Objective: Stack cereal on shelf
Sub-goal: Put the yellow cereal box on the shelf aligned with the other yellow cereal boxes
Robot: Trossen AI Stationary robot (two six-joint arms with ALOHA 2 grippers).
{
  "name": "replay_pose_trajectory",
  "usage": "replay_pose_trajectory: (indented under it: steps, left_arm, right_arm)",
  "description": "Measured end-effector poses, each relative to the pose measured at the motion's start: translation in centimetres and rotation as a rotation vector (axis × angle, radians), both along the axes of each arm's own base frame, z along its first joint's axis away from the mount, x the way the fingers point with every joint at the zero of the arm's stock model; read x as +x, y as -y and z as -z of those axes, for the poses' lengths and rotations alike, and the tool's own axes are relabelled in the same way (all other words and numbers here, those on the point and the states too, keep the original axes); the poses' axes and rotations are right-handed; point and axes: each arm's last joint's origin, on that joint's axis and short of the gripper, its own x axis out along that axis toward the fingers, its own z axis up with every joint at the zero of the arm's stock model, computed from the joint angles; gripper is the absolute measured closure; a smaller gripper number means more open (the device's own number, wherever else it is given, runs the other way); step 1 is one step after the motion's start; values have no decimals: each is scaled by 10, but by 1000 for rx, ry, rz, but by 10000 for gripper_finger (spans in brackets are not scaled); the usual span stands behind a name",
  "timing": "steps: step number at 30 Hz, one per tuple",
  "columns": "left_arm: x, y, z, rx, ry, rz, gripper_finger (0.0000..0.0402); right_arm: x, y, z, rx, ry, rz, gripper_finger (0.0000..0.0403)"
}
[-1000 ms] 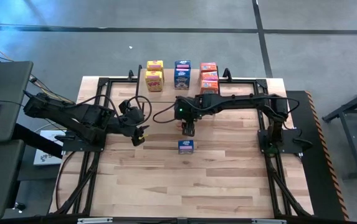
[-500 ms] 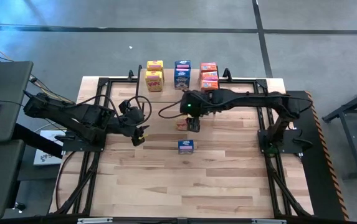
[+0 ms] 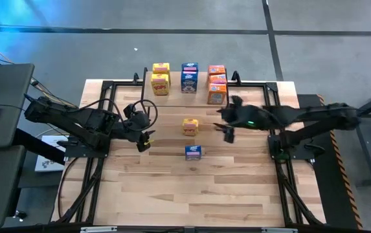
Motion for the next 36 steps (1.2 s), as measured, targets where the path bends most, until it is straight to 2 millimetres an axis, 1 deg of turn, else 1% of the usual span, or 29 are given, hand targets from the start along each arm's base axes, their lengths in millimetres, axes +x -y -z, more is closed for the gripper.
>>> replay_pose_trajectory:
  steps: [4, 7, 9, 12, 15, 19, 24, 29, 32, 36]
  left_arm:
    - [0, 0, 0, 0, 0, 0, 181]
    - [0, 0, 0, 0, 1, 0, 181]
    - [0, 0, 0, 0, 0, 0, 181]
    - [0, 0, 0, 0, 0, 0, 181]
    - [0, 0, 0, 0, 1, 0, 181]
    - [0, 0, 0, 0, 1, 0, 181]
    - [0, 0, 0, 0, 0, 0, 181]
    - [0, 0, 0, 0, 0, 0, 181]
    - [0, 0, 0, 0, 0, 0, 181]
    - [0, 0, 0, 0, 1, 0, 181]
  right_arm:
    - [-43, -6, 12, 9, 120, -22, 162]
    - [-70, -7, 25, 26, 205, -34, 162]
    - [-85, -6, 34, 32, 252, -38, 162]
    - [-104, -4, 47, -6, 294, -72, 162]
    - [-119, -3, 61, 47, 341, -72, 162]
    - [-133, -3, 78, 48, 385, -114, 162]
    - [-145, -2, 96, 25, 446, -129, 162]
    - [-151, -1, 107, -13, 515, -123, 162]
    - [-153, 0, 115, -29, 516, -106, 162]
    - [-151, 0, 119, -31, 498, -105, 162]
